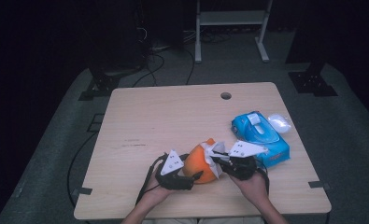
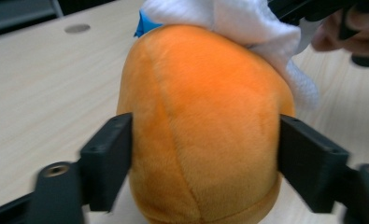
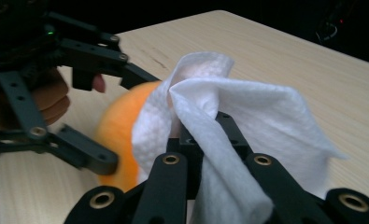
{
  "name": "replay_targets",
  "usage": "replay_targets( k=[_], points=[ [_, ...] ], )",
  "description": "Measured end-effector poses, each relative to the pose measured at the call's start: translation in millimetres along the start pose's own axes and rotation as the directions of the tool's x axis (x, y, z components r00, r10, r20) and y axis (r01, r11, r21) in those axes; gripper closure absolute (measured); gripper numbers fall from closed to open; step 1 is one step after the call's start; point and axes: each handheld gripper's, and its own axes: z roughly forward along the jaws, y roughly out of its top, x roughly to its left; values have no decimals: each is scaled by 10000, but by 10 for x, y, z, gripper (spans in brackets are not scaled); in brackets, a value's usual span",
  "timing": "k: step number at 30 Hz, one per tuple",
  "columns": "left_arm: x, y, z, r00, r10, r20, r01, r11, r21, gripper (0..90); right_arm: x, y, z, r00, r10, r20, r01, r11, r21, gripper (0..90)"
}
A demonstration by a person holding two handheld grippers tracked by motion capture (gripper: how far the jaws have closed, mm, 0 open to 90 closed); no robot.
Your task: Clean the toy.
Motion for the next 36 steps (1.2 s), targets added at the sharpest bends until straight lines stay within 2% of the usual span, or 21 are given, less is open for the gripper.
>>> replay_targets(
  k=[4,6,7,8,10,13,14,16,19,21,23,24,25,26,28,31,33,34,36],
  points=[
    [-107,30,15,9957,912,-170,-910,9958,105,311,232,71,36,9951,-721,-684,703,9971,-284,824],
    [-131,33,16,9936,1110,-209,-1109,9938,78,313,320,99,64,9903,-1122,-824,1107,9936,-227,824],
    [-128,30,13,9927,1191,-207,-1190,9929,45,316,327,105,67,9895,-1240,-735,1230,9922,-183,825],
    [-122,28,11,9931,1156,-190,-1157,9933,1,317,307,108,60,9908,-1204,-620,1198,9927,-141,825],
    [-105,21,16,9951,972,-169,-975,9951,-138,298,189,102,14,9960,-841,-295,835,9963,-196,825],
    [-60,8,44,9989,363,-295,-369,9991,-216,166,50,68,-31,9985,-521,144,523,9984,-196,825],
    [-44,1,53,9997,82,-238,-86,9998,-177,153,13,52,-41,9990,-404,204,408,9990,-206,824],
    [-28,-12,63,9999,-50,-87,49,9999,-107,193,-16,40,-53,9994,-262,230,268,9994,-238,825],
    [-78,12,45,9982,517,-301,-518,9987,-15,289,80,64,-35,9976,-663,214,668,9975,-215,824],
    [-126,26,42,9953,887,-391,-889,9960,-38,313,188,89,-4,9962,-857,-139,854,9961,-225,824],
    [-184,35,50,9885,1440,-464,-1441,9896,5,328,302,105,42,9921,-1133,-539,1121,9934,-258,824],
    [-196,35,48,9864,1558,-527,-1558,9878,43,335,359,115,65,9890,-1405,-462,1402,9901,-107,824],
    [-200,32,44,9854,1614,-547,-1614,9869,33,342,374,123,71,9882,-1487,-359,1485,9889,-68,825],
    [-196,30,40,9852,1637,-516,-1640,9865,-7,351,355,130,66,9886,-1474,-304,1473,9891,-81,825],
    [-196,24,42,9827,1774,-524,-1777,9841,-17,360,260,134,22,9938,-1108,-116,1106,9937,-195,826],
    [-202,17,45,9786,2001,-473,-2002,9797,25,358,63,110,-68,9962,-695,520,707,9973,-220,825],
    [-185,18,52,9847,1713,-311,-1718,9851,-125,317,-68,61,-113,9968,-332,727,345,9993,-163,825],
    [-169,21,63,9903,1373,-214,-1378,9901,-264,260,-96,40,-127,9978,-105,655,113,9999,-123,825],
    [-113,16,88,9992,401,-11,-401,9989,-255,136,-88,29,-126,9973,-277,678,280,9996,-26,825]
  ],
)
